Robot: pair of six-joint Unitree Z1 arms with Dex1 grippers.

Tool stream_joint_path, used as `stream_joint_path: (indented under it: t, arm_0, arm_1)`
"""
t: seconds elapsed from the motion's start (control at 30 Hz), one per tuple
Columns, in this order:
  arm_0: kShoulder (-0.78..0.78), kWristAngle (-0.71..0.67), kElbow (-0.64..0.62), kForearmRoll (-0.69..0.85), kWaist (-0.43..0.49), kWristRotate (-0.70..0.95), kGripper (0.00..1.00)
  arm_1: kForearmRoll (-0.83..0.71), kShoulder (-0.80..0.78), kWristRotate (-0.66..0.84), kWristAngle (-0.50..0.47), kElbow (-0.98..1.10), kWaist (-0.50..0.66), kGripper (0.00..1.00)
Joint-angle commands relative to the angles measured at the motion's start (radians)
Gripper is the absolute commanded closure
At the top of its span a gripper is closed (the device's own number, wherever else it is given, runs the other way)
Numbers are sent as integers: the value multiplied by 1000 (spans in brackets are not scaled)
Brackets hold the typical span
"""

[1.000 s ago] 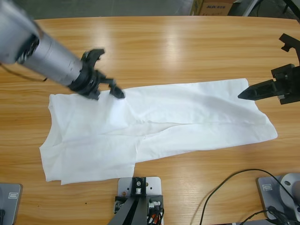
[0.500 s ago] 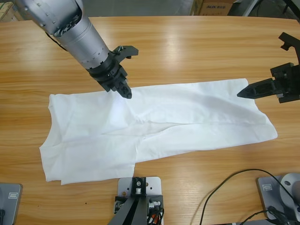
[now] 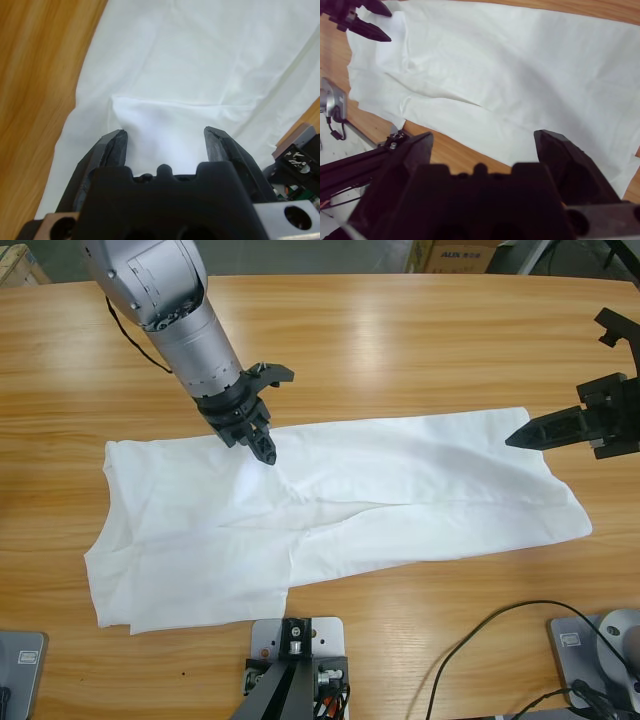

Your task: Fold clothes

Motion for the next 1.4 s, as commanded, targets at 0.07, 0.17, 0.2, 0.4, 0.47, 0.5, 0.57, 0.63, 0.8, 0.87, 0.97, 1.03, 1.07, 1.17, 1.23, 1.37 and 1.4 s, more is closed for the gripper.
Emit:
stream_joint_path:
  t: [0.07, 0.17, 0.2, 0.4, 0.47, 0.5, 0.57, 0.63, 0.8, 0.87, 0.97, 1.03, 1.07, 1.17, 1.23, 1.37, 1.4]
  arm_0:
    - [85, 54, -26, 37, 12, 2, 381]
    - [82, 110, -36, 48, 28, -41, 381]
    - [84, 114, -42, 48, 33, -49, 381]
    - [108, 77, -95, 76, 35, -50, 386]
    - [117, 62, -95, 86, 34, -45, 386]
    - [121, 50, -95, 91, 33, -42, 389]
    - [127, 30, -95, 98, 29, -38, 391]
    - [128, 18, -95, 99, 25, -37, 391]
    - [150, 18, -118, 99, 22, -38, 387]
    - [158, 19, -134, 99, 20, -40, 386]
    - [170, 18, -163, 110, 19, -43, 386]
    - [182, 18, -185, 128, 19, -41, 386]
    - [183, 18, -189, 133, 19, -41, 388]
    - [178, 15, -192, 154, 17, -38, 394]
    - [171, 15, -187, 160, 16, -33, 405]
    - [180, 9, -191, 158, 14, -31, 442]
    - [182, 8, -196, 158, 11, -31, 487]
  arm_1:
    - [-10, 8, 11, -7, 34, -10, 184]
    - [-10, 8, 11, -6, 34, -10, 184]
    - [-10, 9, 11, -6, 34, -10, 184]
    - [-13, 11, 11, -7, 35, -10, 184]
    - [-15, 11, 11, -7, 36, -10, 184]
    - [-15, 11, 11, -7, 36, -10, 184]
    - [-15, 11, 11, -7, 37, -10, 184]
    - [-15, 11, 11, -7, 36, -10, 184]
    - [-15, -3, 11, -7, 41, -9, 184]
    - [-15, -5, 11, -6, 41, -10, 184]
    - [-19, 0, 11, -6, 41, -10, 184]
    - [-20, 0, 11, -7, 41, -10, 184]
    - [-20, 0, 11, -7, 41, -10, 184]
    - [-21, 2, 11, -9, 41, -10, 184]
    - [-21, 2, 11, -9, 41, -10, 184]
    - [-21, -10, 12, -9, 44, -10, 184]
    - [-21, -11, 13, -9, 45, -10, 184]
